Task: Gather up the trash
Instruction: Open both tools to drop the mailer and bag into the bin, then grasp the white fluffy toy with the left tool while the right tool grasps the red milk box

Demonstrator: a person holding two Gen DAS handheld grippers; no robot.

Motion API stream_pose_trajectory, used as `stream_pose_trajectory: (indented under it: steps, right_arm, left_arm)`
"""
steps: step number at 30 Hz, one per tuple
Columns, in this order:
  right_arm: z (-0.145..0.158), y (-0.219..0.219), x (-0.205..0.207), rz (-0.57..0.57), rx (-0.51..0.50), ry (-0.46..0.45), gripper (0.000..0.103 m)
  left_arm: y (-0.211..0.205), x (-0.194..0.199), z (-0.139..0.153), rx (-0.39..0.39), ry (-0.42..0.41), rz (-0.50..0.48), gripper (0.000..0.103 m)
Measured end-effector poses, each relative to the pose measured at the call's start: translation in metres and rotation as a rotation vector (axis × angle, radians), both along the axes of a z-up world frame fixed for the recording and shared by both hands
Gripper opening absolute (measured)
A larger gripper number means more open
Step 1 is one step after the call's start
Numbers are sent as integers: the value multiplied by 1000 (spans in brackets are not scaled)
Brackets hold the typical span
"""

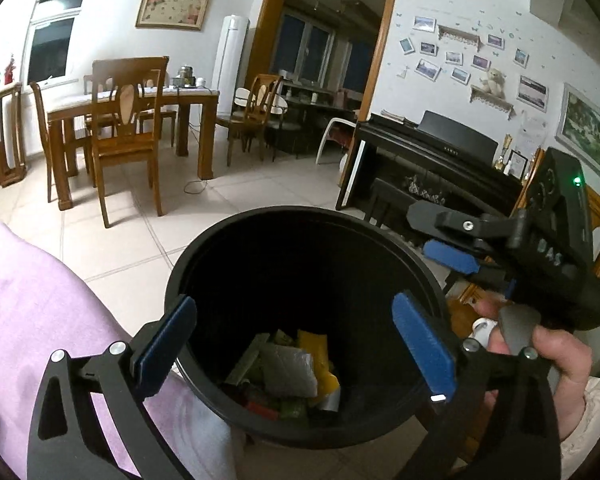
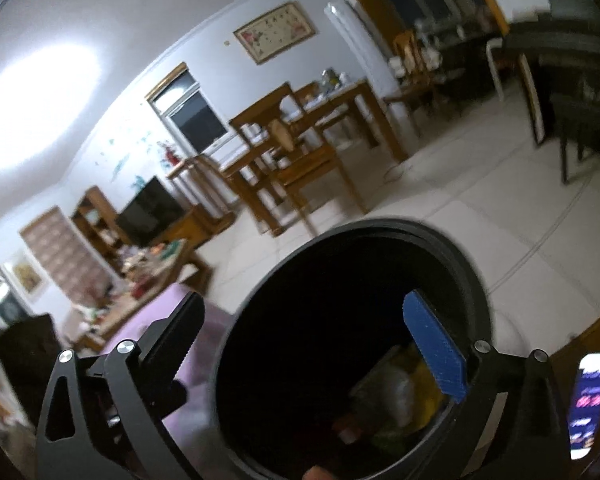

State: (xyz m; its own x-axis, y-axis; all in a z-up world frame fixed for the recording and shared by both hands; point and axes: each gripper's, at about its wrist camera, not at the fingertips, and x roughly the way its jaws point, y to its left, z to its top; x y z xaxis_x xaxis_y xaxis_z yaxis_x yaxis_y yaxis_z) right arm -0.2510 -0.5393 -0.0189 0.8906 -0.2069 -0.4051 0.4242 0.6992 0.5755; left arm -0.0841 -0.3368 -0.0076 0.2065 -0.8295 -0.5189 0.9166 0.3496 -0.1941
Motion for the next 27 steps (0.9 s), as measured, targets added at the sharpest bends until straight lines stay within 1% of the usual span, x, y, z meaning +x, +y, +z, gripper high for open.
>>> stream_pose_trajectory:
  steps: [3, 6, 10, 11, 12, 13, 15, 17, 19, 20, 22, 24, 25, 27]
  right_arm:
    - [3, -2, 8, 83, 95, -7, 98]
    - [6, 8, 20, 177, 124, 40, 98]
    - [10, 27, 35, 289, 155, 46, 98]
    - [9, 31, 40, 310, 181, 45, 98]
    - [5, 36, 47, 342, 212, 61, 98]
    - [2, 43, 54, 364, 217, 85, 98]
    - [0, 58, 65, 353, 188, 119, 98]
    - [1, 69, 74, 369, 153, 116, 98]
    - [8, 90, 90, 411, 98, 106, 98]
    - [12, 96, 96, 432, 76, 101, 98]
    - [19, 123, 119, 498, 23, 102, 98]
    - [22, 144, 142, 557, 5, 106, 98]
    - [25, 155, 155, 586, -6, 110, 98]
    - [27, 184, 183, 649, -45, 128, 98]
  left_arm:
    - [4, 5, 5, -12, -10, 14, 98]
    - [15, 6, 15, -11, -43, 52, 98]
    - [54, 9, 33, -18, -74, 123, 98]
    - [74, 11, 38, -19, -90, 156, 98]
    - [86, 12, 40, -14, -100, 176, 98]
    - [107, 17, 42, 4, -118, 213, 98]
    - [137, 25, 44, 43, -144, 278, 98]
    - [176, 37, 43, 91, -168, 371, 98]
    - [215, 51, 38, 128, -162, 455, 98]
    - [228, 56, 35, 142, -153, 477, 98]
    - [257, 69, 23, 208, -142, 528, 98]
    - [271, 78, 11, 273, -137, 561, 98]
    - [276, 83, 5, 300, -131, 560, 98]
    - [279, 88, -1, 319, -135, 554, 97]
